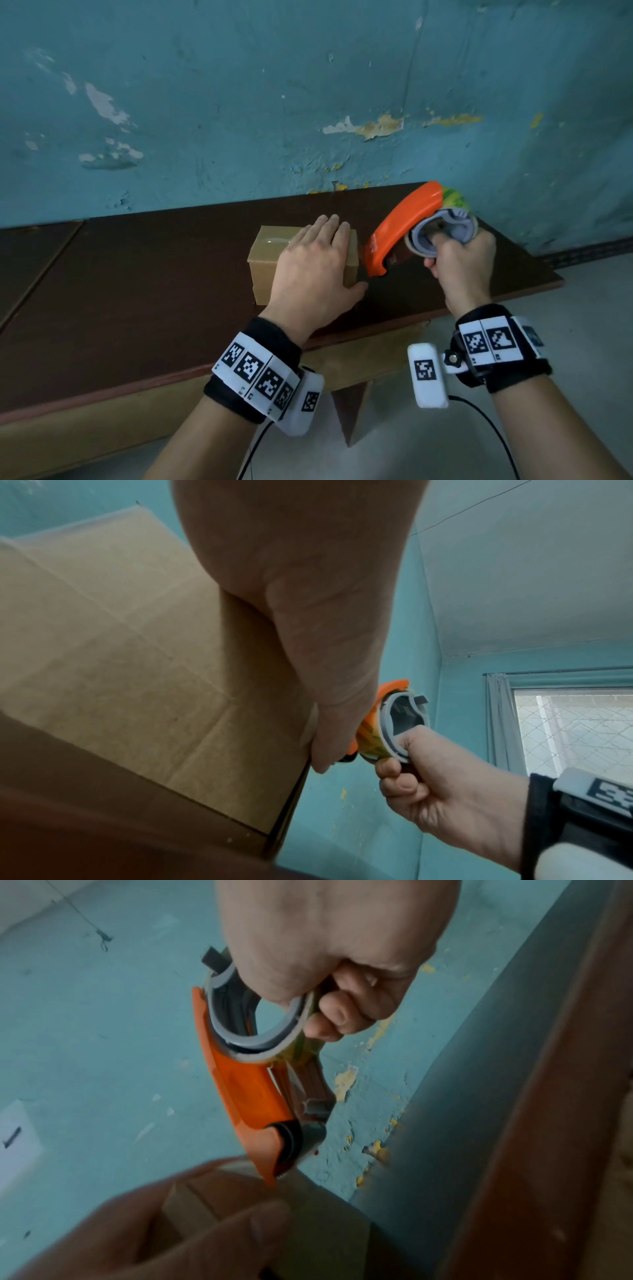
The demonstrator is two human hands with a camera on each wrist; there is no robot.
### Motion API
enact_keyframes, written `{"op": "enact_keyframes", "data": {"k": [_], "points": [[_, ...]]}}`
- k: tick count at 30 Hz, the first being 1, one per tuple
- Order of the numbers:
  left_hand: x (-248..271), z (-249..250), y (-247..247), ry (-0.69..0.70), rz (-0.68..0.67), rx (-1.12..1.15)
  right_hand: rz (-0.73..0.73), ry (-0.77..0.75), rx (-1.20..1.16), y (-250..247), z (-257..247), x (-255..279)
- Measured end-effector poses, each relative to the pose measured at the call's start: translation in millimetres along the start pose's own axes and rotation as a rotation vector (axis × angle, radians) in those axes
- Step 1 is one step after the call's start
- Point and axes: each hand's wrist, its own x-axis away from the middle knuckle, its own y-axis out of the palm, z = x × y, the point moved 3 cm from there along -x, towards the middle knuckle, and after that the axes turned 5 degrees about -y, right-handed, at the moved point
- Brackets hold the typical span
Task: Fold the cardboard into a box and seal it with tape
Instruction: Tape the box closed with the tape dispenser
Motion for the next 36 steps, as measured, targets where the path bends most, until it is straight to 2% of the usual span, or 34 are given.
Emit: {"op": "enact_keyframes", "data": {"k": [4,10,16,20,24,26,31,36], "points": [[0.5,0.5,-1.0,0.004,-0.005,-0.008,-0.039,-0.016,0.019,9.4,-2.1,7.8],[0.6,1.5,-1.2,0.007,-0.006,-0.022,-0.009,0.006,0.014,13.5,-3.2,11.3],[0.5,1.7,-0.6,0.016,0.001,-0.012,0.028,0.185,-0.207,19.2,-4.3,17.1],[1.1,1.7,-0.2,0.013,-0.002,-0.008,-0.001,0.298,-0.332,24.7,-5.5,21.3],[2.1,1.9,0.1,0.001,0.001,-0.018,-0.069,0.426,-0.354,30.4,-3.9,26.9],[2.1,1.6,0.1,0.004,0.003,-0.021,-0.097,0.398,-0.342,30.4,-6.2,28.5],[2.4,1.0,-0.3,0.014,0.014,-0.022,-0.142,0.218,-0.239,28.0,-17.6,27.3],[2.2,0.8,0.8,0.018,-0.002,-0.035,-0.112,0.138,-0.220,32.2,-20.3,30.4]]}}
